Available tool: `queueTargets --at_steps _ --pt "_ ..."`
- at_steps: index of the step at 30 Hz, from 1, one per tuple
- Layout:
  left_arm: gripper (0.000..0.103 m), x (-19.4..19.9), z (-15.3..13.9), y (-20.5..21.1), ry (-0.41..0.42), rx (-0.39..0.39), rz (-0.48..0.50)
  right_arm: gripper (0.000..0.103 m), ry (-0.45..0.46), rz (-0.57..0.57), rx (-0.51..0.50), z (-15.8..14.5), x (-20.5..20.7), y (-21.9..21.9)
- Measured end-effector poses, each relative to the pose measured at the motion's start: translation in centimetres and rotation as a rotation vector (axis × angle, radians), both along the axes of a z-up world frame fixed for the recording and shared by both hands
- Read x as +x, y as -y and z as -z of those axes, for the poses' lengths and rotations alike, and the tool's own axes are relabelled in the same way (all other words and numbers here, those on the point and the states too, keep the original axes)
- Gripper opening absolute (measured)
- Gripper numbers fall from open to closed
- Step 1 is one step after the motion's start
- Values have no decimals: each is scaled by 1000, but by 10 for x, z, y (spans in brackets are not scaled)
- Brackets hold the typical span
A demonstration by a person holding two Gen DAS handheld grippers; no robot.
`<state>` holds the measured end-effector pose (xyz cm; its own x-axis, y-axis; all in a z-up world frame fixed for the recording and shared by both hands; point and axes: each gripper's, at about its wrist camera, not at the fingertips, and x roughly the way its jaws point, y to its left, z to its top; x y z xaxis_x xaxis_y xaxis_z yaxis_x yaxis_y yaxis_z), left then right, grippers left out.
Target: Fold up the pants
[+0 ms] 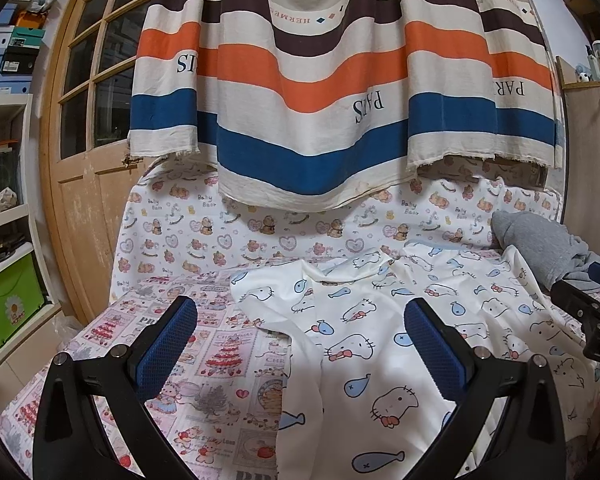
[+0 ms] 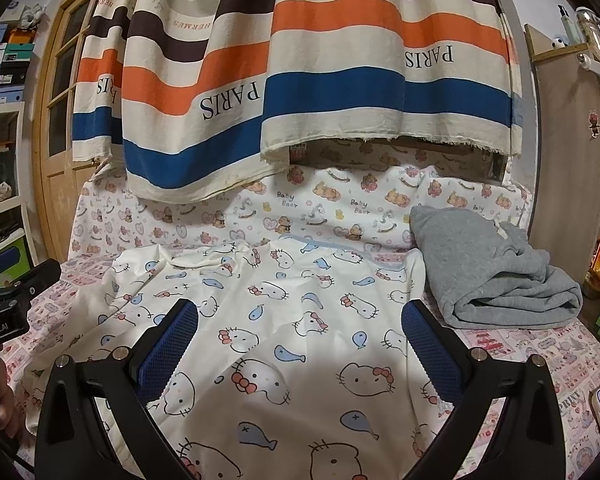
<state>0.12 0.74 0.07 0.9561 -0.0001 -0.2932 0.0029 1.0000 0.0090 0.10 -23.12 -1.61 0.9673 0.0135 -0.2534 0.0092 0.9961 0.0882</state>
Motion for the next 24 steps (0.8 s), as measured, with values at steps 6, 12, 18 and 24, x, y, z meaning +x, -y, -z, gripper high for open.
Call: queueTargets --at_steps 6,12,18,24 --pt "103 0 0 0 1 -1 -2 102 -1 -1 -1 0 0 0" --pt "103 0 1 1 1 0 -2 102 -2 -2 0 1 0 0" --pt "103 0 1 0 1 0 -2 102 -4 -2 0 0 1 0" --pt "103 -4 -1 3 16 -10 62 102 0 -12 2 1 -1 -1"
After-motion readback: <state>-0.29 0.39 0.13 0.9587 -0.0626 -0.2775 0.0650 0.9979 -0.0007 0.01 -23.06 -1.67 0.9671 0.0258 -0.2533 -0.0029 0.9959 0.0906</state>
